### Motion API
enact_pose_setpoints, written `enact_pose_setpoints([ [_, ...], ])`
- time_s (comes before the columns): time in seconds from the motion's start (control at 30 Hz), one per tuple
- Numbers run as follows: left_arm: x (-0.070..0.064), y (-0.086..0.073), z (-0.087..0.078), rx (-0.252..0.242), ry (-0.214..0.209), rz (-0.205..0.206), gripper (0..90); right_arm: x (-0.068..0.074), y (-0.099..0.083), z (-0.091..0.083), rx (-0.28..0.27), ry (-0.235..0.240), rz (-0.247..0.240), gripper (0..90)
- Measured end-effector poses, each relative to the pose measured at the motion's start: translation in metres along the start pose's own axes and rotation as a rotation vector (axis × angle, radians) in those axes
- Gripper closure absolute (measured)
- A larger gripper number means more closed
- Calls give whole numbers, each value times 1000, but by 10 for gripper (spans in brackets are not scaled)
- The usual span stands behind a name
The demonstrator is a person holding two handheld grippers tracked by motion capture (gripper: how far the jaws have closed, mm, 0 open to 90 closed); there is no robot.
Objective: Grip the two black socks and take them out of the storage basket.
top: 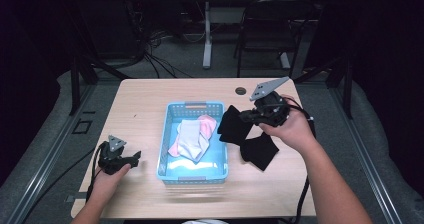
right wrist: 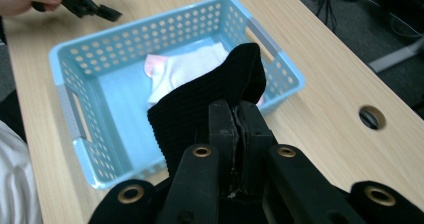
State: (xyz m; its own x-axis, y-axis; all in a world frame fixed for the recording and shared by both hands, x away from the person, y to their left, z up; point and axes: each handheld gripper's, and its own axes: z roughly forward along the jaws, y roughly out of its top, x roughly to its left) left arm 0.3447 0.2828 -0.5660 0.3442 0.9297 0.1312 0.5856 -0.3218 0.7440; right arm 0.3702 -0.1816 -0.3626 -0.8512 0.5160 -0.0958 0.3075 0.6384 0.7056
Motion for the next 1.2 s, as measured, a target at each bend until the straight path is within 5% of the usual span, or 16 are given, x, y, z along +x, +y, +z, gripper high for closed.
enact_pose_setpoints([
  [0.43, 0, 0, 1, 6, 2, 0, 196, -13, -30, -1, 11, -30, 68, 868],
  [0.97, 0, 0, 3, 13, 12, -4, 196, -22, -77, 34, 68, -7, 170, 867],
  [1.2, -2, 0, 5, 18, 6, -1, 196, -28, -113, 42, 86, 9, 273, 864],
])
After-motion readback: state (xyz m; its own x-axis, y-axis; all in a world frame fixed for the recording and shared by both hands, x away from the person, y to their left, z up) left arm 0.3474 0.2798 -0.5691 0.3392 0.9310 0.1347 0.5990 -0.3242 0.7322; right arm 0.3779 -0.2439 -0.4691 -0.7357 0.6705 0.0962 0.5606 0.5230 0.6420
